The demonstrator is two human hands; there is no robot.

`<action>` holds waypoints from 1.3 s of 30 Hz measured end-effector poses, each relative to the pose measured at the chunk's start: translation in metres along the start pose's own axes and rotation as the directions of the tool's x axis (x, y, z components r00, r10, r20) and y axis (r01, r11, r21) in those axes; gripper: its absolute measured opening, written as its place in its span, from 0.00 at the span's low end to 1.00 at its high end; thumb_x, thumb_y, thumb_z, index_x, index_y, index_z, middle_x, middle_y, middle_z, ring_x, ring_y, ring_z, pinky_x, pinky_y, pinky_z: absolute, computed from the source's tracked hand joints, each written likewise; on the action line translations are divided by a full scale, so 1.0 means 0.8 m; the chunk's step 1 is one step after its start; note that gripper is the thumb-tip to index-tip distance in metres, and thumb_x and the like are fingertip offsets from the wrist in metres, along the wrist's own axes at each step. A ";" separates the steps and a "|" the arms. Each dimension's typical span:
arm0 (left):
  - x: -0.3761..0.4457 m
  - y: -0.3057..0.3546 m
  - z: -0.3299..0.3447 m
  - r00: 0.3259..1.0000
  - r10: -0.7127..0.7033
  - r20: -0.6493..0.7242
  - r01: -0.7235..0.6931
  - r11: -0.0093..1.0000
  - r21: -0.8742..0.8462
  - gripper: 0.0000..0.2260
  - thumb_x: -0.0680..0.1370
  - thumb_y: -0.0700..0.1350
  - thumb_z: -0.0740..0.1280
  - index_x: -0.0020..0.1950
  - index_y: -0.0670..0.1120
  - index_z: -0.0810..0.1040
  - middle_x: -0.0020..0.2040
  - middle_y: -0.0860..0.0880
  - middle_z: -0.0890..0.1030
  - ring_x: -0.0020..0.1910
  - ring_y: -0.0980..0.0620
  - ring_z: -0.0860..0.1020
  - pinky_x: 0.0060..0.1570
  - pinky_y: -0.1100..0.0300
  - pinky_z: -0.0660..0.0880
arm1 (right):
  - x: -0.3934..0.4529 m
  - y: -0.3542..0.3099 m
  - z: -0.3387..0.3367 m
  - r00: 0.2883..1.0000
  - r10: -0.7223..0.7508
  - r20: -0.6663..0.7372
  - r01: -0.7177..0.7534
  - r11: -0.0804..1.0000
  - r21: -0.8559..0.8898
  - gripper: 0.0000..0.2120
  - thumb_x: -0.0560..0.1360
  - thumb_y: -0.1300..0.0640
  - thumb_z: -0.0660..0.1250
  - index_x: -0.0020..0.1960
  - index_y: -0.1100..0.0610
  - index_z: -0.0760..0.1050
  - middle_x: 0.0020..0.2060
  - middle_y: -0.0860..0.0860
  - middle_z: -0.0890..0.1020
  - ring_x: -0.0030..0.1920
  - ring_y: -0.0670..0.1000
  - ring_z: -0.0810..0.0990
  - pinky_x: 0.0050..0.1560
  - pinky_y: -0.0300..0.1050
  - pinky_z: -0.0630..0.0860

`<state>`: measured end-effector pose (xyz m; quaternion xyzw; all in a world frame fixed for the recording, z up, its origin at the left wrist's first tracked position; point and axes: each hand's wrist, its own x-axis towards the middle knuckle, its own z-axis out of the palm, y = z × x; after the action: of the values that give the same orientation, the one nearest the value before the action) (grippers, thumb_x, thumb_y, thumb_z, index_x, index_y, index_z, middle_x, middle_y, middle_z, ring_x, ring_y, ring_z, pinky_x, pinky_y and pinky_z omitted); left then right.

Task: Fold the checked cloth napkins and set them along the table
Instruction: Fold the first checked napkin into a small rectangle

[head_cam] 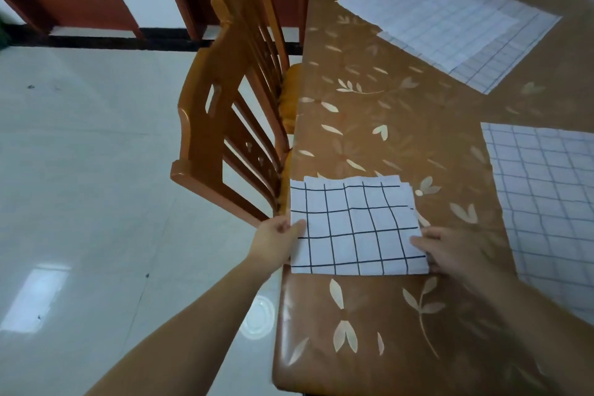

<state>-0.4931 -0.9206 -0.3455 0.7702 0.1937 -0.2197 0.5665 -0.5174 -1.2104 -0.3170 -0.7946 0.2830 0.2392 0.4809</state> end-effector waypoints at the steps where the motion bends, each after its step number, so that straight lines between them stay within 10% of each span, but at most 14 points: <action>1: 0.001 0.003 0.001 0.999 0.022 0.029 -0.023 1.000 0.012 0.10 0.75 0.52 0.71 0.47 0.46 0.82 0.45 0.50 0.85 0.46 0.49 0.84 0.50 0.47 0.81 | 0.000 0.004 0.001 1.000 0.011 -0.015 -0.011 1.000 0.016 0.04 0.77 0.57 0.67 0.43 0.53 0.78 0.45 0.52 0.83 0.47 0.54 0.81 0.54 0.58 0.80; 11: 0.001 0.012 0.007 0.989 0.051 0.136 -0.075 0.981 0.178 0.25 0.73 0.42 0.71 0.66 0.57 0.68 0.48 0.54 0.83 0.45 0.54 0.82 0.46 0.56 0.81 | -0.021 0.019 0.011 0.983 -0.037 -0.181 0.028 0.998 -0.054 0.13 0.77 0.57 0.63 0.44 0.68 0.74 0.39 0.64 0.78 0.36 0.54 0.75 0.34 0.44 0.66; 19: -0.008 0.011 0.013 0.995 0.093 0.025 -0.095 0.936 0.339 0.23 0.77 0.49 0.70 0.69 0.54 0.65 0.50 0.54 0.78 0.46 0.54 0.77 0.33 0.70 0.71 | -0.013 0.023 0.017 0.967 -0.123 -0.224 0.084 0.980 -0.179 0.15 0.76 0.57 0.64 0.33 0.60 0.65 0.29 0.56 0.70 0.31 0.53 0.70 0.32 0.44 0.64; 22: -0.016 0.014 0.018 0.994 0.108 0.002 -0.098 0.891 0.444 0.25 0.77 0.50 0.68 0.72 0.55 0.62 0.55 0.54 0.77 0.50 0.54 0.76 0.42 0.65 0.76 | -0.013 0.026 0.021 0.948 -0.208 -0.239 0.142 0.954 -0.265 0.13 0.76 0.56 0.64 0.36 0.62 0.69 0.30 0.55 0.75 0.32 0.53 0.75 0.31 0.43 0.66; 25: -0.026 0.008 0.025 0.928 0.373 -0.019 -0.243 0.641 0.728 0.27 0.78 0.54 0.64 0.75 0.56 0.58 0.68 0.53 0.70 0.65 0.52 0.68 0.64 0.54 0.68 | -0.011 0.032 0.024 0.919 -0.298 -0.260 0.202 0.919 -0.338 0.12 0.76 0.57 0.65 0.35 0.61 0.71 0.29 0.56 0.76 0.31 0.55 0.76 0.30 0.43 0.65; 29: -0.032 0.002 0.060 0.782 0.519 0.345 -0.540 0.288 0.790 0.24 0.81 0.59 0.53 0.77 0.58 0.55 0.78 0.52 0.59 0.77 0.47 0.53 0.75 0.48 0.47 | -0.008 0.042 0.023 0.898 -0.337 -0.283 0.203 0.888 -0.413 0.12 0.76 0.56 0.64 0.36 0.60 0.71 0.29 0.57 0.77 0.32 0.56 0.78 0.30 0.42 0.67; 33: -0.017 -0.018 0.086 0.783 0.435 0.445 -0.558 0.174 0.812 0.25 0.82 0.62 0.44 0.78 0.61 0.46 0.80 0.52 0.46 0.78 0.48 0.39 0.74 0.47 0.34 | -0.006 0.049 0.023 0.884 -0.360 -0.299 0.162 0.835 -0.526 0.08 0.77 0.55 0.64 0.41 0.58 0.74 0.33 0.54 0.77 0.34 0.51 0.76 0.33 0.38 0.68; 39: -0.016 -0.029 0.089 0.800 0.419 0.430 -0.523 0.134 0.842 0.27 0.79 0.64 0.36 0.78 0.60 0.41 0.79 0.53 0.40 0.77 0.50 0.34 0.74 0.45 0.34 | -0.019 0.028 0.072 0.662 -0.738 -0.132 0.399 0.495 -0.772 0.29 0.76 0.45 0.61 0.73 0.58 0.64 0.71 0.56 0.68 0.71 0.57 0.66 0.67 0.57 0.69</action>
<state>-0.5246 -0.9828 -0.3754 0.9576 -0.2484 -0.1343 0.0576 -0.5503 -1.1641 -0.3454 -0.9913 -0.0126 -0.0426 0.1241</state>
